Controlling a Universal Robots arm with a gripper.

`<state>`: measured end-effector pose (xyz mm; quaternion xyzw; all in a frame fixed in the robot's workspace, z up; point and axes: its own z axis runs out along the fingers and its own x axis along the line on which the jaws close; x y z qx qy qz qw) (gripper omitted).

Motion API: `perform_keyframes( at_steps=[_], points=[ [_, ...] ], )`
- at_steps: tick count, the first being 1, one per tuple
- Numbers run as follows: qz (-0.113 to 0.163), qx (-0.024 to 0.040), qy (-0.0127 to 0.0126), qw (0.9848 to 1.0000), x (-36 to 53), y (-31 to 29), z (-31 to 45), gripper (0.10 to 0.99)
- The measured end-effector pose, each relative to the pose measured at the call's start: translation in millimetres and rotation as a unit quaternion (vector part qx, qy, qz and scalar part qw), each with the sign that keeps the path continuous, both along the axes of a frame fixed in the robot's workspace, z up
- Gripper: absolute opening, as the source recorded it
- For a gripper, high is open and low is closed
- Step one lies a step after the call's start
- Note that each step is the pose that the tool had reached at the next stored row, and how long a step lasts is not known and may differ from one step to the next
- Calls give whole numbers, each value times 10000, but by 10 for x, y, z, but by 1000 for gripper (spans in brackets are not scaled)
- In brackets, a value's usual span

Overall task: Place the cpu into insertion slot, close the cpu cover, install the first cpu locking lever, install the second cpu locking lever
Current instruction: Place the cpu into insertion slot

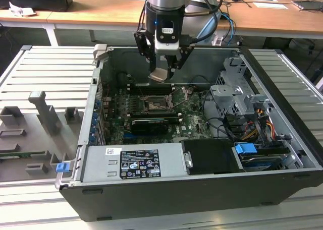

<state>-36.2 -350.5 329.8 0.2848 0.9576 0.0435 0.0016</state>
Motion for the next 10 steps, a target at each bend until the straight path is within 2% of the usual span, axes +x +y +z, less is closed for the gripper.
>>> perform_keyframes(
  at_steps=[10],
  points=[
    [-108,0,3,9999,0,0,-20,529]
  ],
)
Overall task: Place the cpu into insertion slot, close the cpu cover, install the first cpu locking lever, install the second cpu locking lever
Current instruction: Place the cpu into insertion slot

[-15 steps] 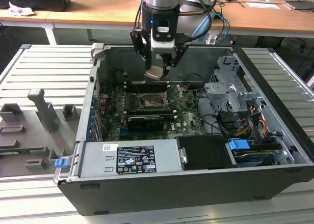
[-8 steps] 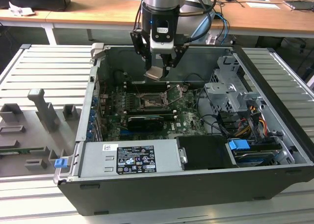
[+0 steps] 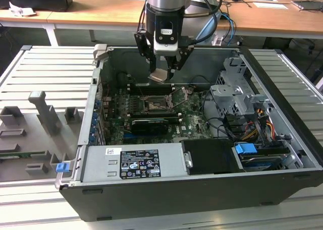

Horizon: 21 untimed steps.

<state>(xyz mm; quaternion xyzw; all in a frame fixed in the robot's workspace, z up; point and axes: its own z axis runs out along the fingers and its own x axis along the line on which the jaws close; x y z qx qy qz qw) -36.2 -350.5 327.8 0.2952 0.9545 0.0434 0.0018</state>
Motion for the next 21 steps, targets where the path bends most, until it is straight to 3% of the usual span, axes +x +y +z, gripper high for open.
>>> perform_keyframes(
  at_steps=[16,21],
  points=[
    [-157,-1,14,9999,0,0,-43,529],
    [-355,-15,18,9994,0,0,-70,529]
  ],
)
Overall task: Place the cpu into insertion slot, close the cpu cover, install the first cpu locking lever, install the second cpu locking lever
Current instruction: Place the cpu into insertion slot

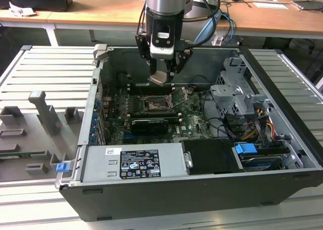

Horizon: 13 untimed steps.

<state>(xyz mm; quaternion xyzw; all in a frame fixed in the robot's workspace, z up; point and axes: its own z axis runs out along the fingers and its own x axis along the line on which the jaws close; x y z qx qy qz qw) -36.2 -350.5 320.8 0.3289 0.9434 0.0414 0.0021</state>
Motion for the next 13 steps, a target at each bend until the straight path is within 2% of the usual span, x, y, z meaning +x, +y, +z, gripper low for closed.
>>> perform_keyframes(
  at_steps=[13],
  points=[
    [-299,0,10,9996,0,0,-36,529]
  ],
)
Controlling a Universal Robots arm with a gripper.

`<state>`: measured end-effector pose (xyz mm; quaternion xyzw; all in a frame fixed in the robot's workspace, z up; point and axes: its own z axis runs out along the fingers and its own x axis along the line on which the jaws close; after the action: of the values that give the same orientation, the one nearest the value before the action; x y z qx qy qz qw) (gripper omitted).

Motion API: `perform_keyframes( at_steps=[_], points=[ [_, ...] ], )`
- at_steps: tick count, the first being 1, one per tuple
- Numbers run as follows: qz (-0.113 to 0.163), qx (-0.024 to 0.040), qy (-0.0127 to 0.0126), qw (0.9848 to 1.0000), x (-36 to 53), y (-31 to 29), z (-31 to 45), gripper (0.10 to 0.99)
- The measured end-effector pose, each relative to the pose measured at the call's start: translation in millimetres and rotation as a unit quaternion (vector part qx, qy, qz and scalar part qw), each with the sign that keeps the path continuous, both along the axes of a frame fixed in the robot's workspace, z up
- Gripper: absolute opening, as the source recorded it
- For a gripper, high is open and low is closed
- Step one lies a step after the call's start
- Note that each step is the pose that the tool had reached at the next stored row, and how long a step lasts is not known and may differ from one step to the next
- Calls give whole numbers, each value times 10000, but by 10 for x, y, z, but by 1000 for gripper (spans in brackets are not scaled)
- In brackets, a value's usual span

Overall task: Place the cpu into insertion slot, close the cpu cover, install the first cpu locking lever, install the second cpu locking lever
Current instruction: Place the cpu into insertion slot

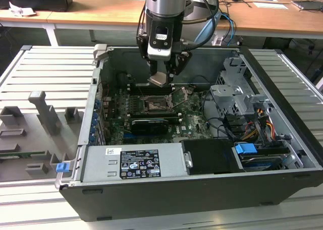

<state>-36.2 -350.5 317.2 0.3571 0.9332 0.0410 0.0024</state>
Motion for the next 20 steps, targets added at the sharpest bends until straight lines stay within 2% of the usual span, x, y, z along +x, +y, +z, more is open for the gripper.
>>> perform_keyframes(
  at_steps=[4,13,18,20],
  points=[
    [-106,0,5,9999,0,0,-10,529],
    [-334,-7,40,9994,0,0,-58,529],
    [-346,-42,50,9994,2,0,-91,529],
    [-348,-46,71,9994,1,0,-97,529]
  ],
)
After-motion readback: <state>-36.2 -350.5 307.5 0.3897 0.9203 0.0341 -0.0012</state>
